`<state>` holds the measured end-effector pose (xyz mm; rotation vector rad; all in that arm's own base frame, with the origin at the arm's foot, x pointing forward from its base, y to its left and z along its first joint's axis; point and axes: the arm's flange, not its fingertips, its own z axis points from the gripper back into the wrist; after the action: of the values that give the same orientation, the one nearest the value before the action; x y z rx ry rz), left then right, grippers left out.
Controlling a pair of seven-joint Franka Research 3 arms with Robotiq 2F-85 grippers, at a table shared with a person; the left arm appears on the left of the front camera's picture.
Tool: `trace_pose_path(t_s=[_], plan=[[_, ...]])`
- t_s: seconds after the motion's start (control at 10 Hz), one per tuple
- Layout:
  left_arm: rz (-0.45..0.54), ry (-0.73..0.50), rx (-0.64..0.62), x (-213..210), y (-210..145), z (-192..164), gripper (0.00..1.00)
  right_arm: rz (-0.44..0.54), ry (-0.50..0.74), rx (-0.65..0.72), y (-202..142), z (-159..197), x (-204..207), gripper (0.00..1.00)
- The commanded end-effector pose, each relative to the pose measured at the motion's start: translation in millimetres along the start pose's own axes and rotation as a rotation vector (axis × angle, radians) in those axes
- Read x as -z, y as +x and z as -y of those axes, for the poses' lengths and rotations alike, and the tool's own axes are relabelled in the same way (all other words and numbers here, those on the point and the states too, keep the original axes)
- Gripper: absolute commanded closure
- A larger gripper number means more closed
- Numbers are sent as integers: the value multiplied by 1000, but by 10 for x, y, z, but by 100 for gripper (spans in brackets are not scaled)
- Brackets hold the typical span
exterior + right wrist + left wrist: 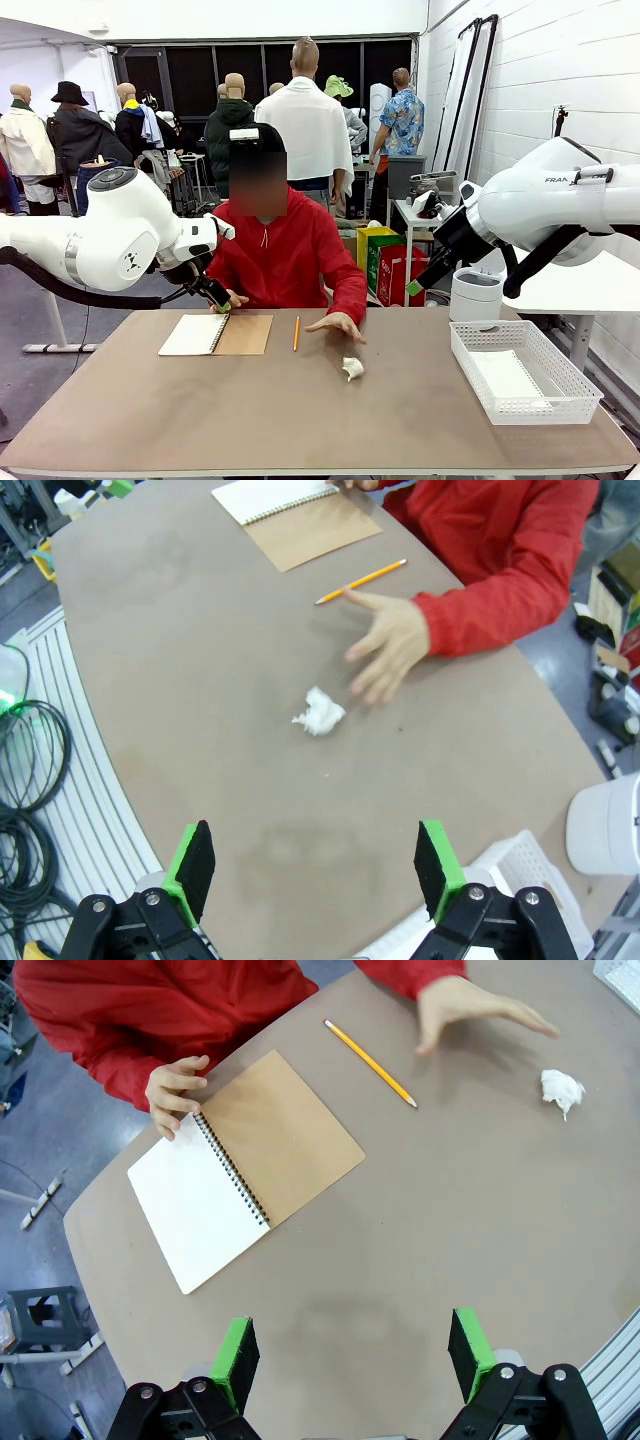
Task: Sort the paper based on its condition.
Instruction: If a person hands you a paper, place it in the Organizing basket , and if it's crumpled, put it in the Trash can.
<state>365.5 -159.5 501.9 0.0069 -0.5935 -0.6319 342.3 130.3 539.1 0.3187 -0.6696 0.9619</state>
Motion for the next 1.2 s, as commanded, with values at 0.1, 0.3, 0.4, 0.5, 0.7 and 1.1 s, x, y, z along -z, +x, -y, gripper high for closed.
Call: trace_pose_path(t_s=[0.1, 0.3, 0.4, 0.5, 0.7, 1.1], plan=[[4, -2, 6, 10, -5, -9, 0, 8, 7, 0, 7, 2, 8, 0], [4, -2, 6, 10, -5, -9, 0, 8, 7, 0, 7, 2, 8, 0], [4, -2, 6, 10, -5, -9, 0, 8, 7, 0, 7, 2, 8, 0], [4, -2, 6, 10, -5, -9, 0, 0, 0, 0, 0, 0, 0, 0], [4, -2, 6, 10, -5, -9, 0, -93, -28, -4, 101, 88, 205, 0], [4, -2, 6, 10, -5, -9, 0, -251, 11, -84, 296, 164, 857, 0]])
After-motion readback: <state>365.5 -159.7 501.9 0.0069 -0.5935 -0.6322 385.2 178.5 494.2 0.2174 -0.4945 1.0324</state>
